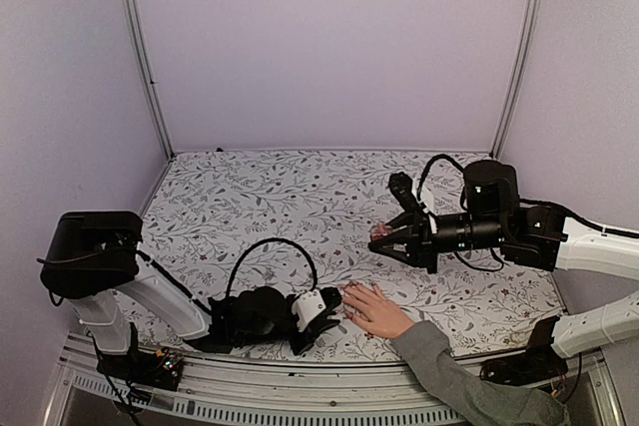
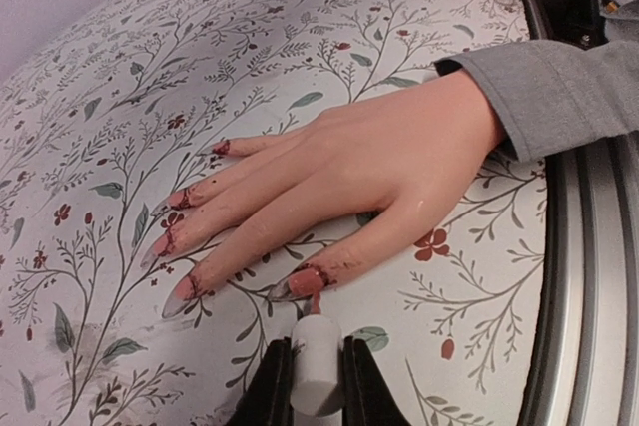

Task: Paint the nails
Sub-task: Paint the nail polish on the nail.

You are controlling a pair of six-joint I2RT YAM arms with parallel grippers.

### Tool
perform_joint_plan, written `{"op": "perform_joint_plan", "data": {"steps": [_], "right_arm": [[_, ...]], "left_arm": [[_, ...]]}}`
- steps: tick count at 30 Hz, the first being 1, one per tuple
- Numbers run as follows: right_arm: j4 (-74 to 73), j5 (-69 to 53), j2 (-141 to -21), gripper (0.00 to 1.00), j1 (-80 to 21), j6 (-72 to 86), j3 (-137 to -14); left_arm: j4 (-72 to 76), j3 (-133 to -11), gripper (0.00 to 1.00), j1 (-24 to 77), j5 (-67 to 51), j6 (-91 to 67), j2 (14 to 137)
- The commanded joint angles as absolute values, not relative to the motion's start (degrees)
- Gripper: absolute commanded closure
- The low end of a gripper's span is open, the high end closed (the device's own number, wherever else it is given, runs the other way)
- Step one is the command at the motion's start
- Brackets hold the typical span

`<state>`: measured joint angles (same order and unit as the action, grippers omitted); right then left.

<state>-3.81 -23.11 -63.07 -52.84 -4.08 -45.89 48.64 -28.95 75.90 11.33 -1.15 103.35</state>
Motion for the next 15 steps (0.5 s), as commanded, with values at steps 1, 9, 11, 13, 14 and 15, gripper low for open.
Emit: {"op": "perform_joint_plan", "data": {"steps": [1,9,11,13,14,15], "right_arm": [[-2.89,-23.2,-62.66,1.0,-52.56,-4.13,-46.23],[-2.82,-23.12,-62.66,1.0,-52.56,-4.14,-46.2],[-2.81,-23.19,-62.67,1.0,-52.58,-4.13,-46.23],[-2.73,-23.13,-62.72,1.0,-52.56,-4.13,-46.23],[-2.71,-23.14,-62.75,1.0,-52.58,-4.13,-46.23],[-2.66,-23.14,-62.75,1.0,-52.61,-4.13,-46.23]], "left_arm": [[49.96,-30.03,1.0,75.77,11.01,-1.89,104.56],[50.09,-29.94,1.0,75.45,11.18,-2.45,104.59],[50.07,-29.95,1.0,75.36,11.19,-2.46,104.59],[50.15,-30.01,1.0,75.3,11.04,-2.49,104.59],[50.1,-30.05,1.0,75.25,10.99,-2.54,104.63],[50.23,-29.99,1.0,75.16,10.97,-2.54,104.63]]}}
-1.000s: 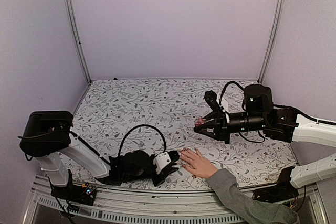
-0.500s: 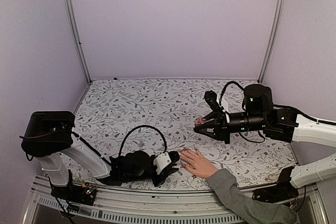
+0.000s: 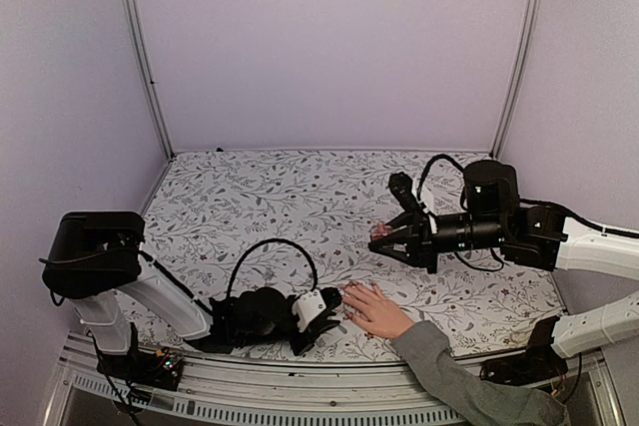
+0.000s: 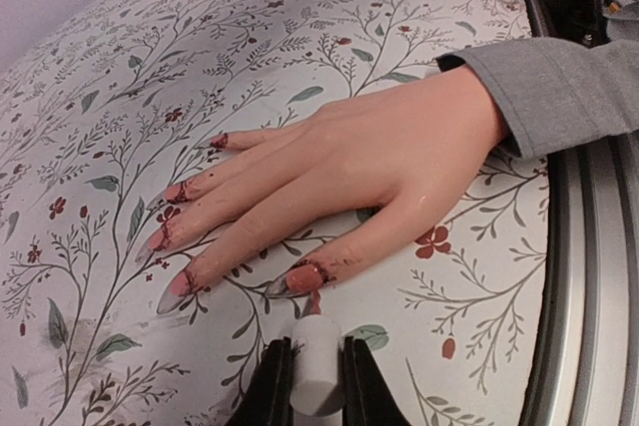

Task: Paint the nails
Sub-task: Paint the nail polish on the nail.

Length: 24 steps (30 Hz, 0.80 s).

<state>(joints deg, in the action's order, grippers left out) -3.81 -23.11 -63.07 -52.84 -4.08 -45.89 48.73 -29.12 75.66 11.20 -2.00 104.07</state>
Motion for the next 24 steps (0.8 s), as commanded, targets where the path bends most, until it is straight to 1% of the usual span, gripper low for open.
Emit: {"op": "perform_joint_plan", "data": {"steps": [1,24], "right_arm": [[-2.71,-23.13,-62.8,1.0,-52.56,-4.13,-46.23],[-2.8,-22.95,-63.02,1.0,-52.57,-4.22,-46.23]], "left_arm": [[50.27,-30.03,1.0,75.06,10.86,-2.62,104.63],[50.71,-30.31,1.0,74.0,10.6,-3.24,105.0]]}}
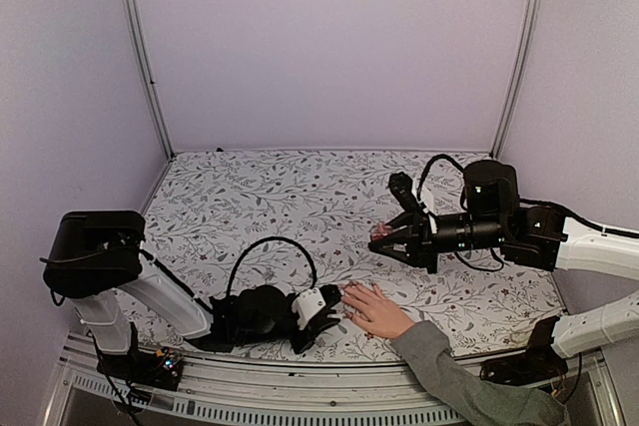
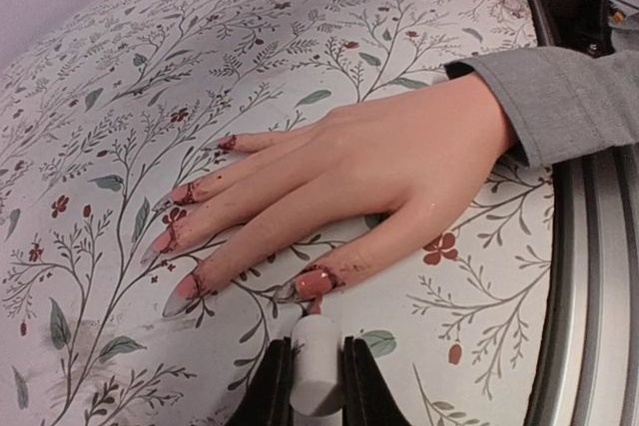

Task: Paint the nails
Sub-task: Paint the nail polish on the nail.

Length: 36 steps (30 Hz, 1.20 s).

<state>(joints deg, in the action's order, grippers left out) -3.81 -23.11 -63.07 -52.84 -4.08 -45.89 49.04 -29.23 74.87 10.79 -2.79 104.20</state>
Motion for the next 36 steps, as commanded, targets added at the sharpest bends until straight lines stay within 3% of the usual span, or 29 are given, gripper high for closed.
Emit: {"op": "perform_joint_plan", "data": {"steps": [1,36], "right_arm": [[-2.75,-22.96,-63.02,1.0,-52.56,-4.22,-46.23],[-2.63,-22.88,-63.51,1.0,-52.56,-4.15,-46.23]], "left_arm": [[50.65,-30.28,1.0,73.94,10.67,-3.32,105.03],[48.43,-30.41,1.0,72.02,11.82,-4.97,105.0]]}}
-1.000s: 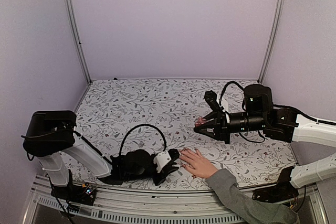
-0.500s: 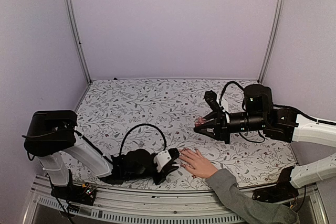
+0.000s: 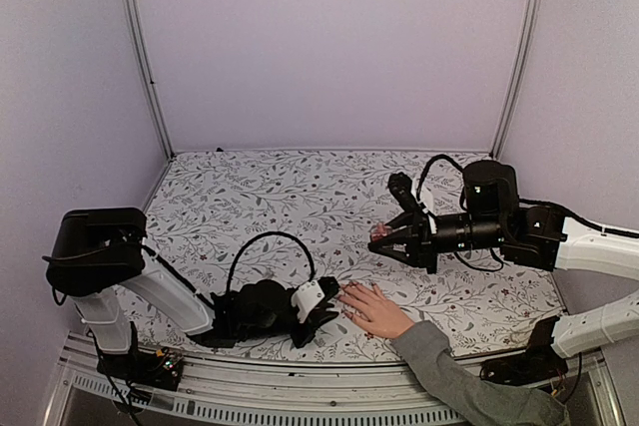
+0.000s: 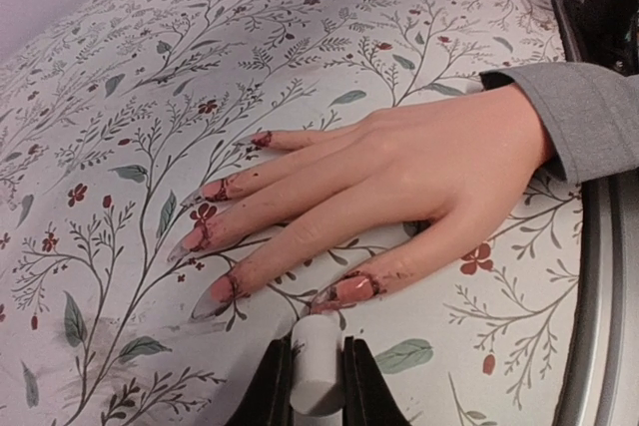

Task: Paint the nails
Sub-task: Paint the nail polish on the nail.

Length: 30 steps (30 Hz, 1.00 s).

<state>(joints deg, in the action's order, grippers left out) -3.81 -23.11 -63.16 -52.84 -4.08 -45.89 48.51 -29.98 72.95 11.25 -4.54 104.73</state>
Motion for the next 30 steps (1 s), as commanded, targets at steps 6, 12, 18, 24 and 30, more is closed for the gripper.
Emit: {"op": "perform_joint_plan", "data": {"steps": [6,12,18,24,30], "right_arm": [[-2.65,-22.8,-63.48,1.0,-52.57,-4.22,-46.23],[-2.65,-22.87,-63.63,1.0,-52.56,-4.22,-46.27],[-2.6,-23.08,-63.6,1.0,-52.62,-4.21,-46.25],[-2.48,-23.31,-63.31,1.0,-52.56,-4.13,-46.32],[-2.41,-23.62,-63.02,1.0,-52.56,-4.17,-46.23]], "left_arm": [[48.39,-30.2,1.0,71.51,11.72,-5.04,104.86],[48.43,-29.73,1.0,71.3,11.94,-5.04,103.98],[48.73,-28.21,1.0,71.19,12.46,-5.19,101.75],[49.27,-26.4,1.0,71.2,12.68,-5.44,98.83],[52.28,-24.32,1.0,71.85,9.93,-4.36,96.97]]}}
